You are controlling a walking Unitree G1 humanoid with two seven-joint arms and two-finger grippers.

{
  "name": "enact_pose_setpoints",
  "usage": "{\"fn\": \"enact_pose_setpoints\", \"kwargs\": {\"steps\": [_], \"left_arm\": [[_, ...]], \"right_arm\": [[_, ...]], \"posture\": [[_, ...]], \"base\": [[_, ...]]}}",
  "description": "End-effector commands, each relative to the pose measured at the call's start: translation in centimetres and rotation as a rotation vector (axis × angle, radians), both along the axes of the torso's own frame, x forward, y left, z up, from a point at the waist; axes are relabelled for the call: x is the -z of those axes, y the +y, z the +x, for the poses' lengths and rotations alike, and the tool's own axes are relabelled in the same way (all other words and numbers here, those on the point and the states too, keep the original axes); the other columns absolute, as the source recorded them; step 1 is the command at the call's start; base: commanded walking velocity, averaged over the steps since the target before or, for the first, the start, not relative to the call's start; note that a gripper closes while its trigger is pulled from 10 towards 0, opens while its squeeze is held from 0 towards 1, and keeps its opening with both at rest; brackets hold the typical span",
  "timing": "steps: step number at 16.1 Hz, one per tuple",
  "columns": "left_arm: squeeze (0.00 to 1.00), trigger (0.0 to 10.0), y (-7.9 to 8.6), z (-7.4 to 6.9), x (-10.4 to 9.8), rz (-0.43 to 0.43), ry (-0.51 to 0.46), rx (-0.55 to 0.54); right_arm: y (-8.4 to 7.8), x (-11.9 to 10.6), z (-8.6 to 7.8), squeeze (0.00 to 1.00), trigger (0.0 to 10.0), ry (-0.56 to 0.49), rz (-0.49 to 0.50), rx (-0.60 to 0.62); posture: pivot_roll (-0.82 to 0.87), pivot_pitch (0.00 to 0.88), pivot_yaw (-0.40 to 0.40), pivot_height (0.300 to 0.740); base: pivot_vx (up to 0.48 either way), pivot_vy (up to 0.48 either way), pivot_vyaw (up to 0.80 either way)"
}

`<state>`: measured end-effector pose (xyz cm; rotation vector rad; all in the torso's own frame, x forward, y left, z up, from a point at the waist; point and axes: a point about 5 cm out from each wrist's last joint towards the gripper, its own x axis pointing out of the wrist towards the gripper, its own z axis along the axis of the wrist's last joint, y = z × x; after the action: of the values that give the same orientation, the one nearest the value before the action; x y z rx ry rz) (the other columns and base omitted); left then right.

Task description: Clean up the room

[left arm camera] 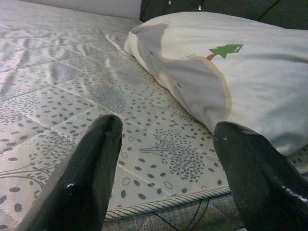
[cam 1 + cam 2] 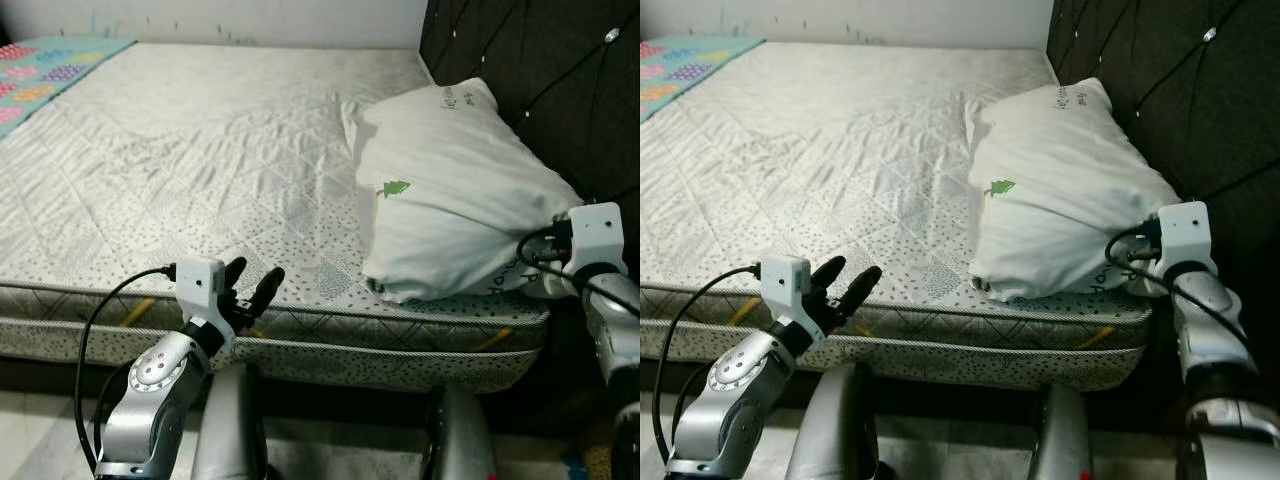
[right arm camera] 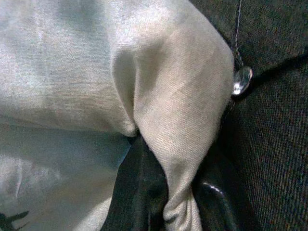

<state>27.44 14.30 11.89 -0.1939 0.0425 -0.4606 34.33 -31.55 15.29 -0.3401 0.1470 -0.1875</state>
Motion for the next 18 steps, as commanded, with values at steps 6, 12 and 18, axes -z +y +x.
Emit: {"fn": "enact_pose_setpoints", "kwargs": {"steps": [6, 12, 18], "left_arm": [[0.0, 10.0, 0.2, 0.2, -0.4, 0.011, -0.015, -0.006], [0.0, 10.0, 0.1, 0.3, -0.2, 0.006, -0.011, -0.001], [0.0, 10.0, -0.1, 0.3, -0.1, 0.003, -0.009, 0.01]], "right_arm": [[-2.7, -0.9, -2.8, 0.0, 0.0, -0.202, 0.002, 0.146], [-4.8, 1.6, -8.8, 0.0, 0.0, -0.187, -0.033, 0.295], [-5.5, 3.2, -14.1, 0.0, 0.0, -0.094, -0.139, 0.419]], "posture": [[-0.04, 0.015, -0.004, 0.48], [-0.07, 0.02, -0.006, 0.48], [-0.09, 0.026, -0.004, 0.48]], "base": [[0.0, 0.0, 0.0], [0.0, 0.0, 0.0], [0.0, 0.0, 0.0]]}}
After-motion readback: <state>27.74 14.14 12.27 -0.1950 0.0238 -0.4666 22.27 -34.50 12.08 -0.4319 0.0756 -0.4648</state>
